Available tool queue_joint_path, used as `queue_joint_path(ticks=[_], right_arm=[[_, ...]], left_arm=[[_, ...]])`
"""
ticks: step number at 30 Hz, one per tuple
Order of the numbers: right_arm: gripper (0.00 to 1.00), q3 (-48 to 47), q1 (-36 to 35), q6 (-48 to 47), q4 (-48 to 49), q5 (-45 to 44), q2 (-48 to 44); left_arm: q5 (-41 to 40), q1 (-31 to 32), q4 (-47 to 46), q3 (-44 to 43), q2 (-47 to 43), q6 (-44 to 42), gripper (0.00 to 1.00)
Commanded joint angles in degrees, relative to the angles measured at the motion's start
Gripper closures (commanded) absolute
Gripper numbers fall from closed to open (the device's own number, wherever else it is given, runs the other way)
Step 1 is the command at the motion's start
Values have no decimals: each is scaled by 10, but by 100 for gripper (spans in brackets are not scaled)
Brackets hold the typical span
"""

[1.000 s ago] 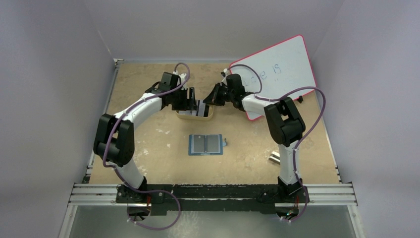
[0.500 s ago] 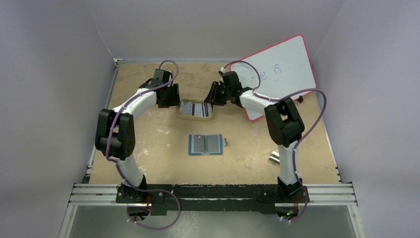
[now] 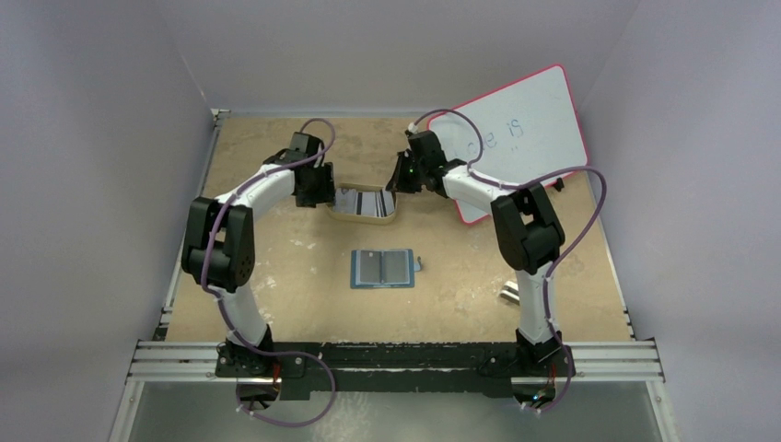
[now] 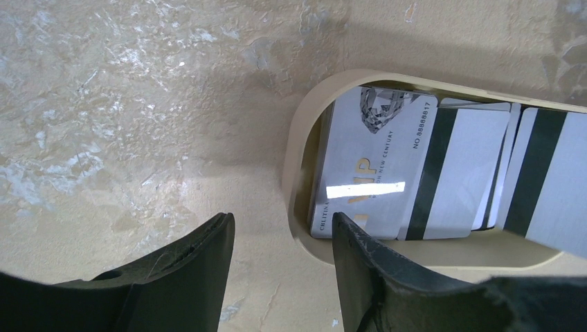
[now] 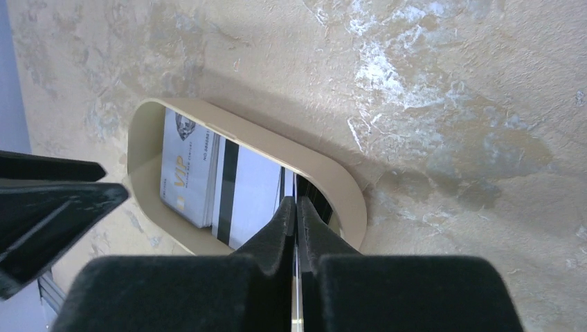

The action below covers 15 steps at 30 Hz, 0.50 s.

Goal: Put the credit cards into the card holder
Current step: Pick up the credit card from the storage box.

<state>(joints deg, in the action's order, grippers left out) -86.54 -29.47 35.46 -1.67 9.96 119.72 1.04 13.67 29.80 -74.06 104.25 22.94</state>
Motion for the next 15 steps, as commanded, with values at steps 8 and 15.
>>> queue_joint_path(ticks=[8, 15], right_arm=[[100, 56, -1, 37, 53, 37, -126], [100, 158, -1, 96, 122, 83, -200]], left_arm=[[190, 1, -132, 88, -170, 100, 47], [305, 6, -215, 184, -219, 166, 50]])
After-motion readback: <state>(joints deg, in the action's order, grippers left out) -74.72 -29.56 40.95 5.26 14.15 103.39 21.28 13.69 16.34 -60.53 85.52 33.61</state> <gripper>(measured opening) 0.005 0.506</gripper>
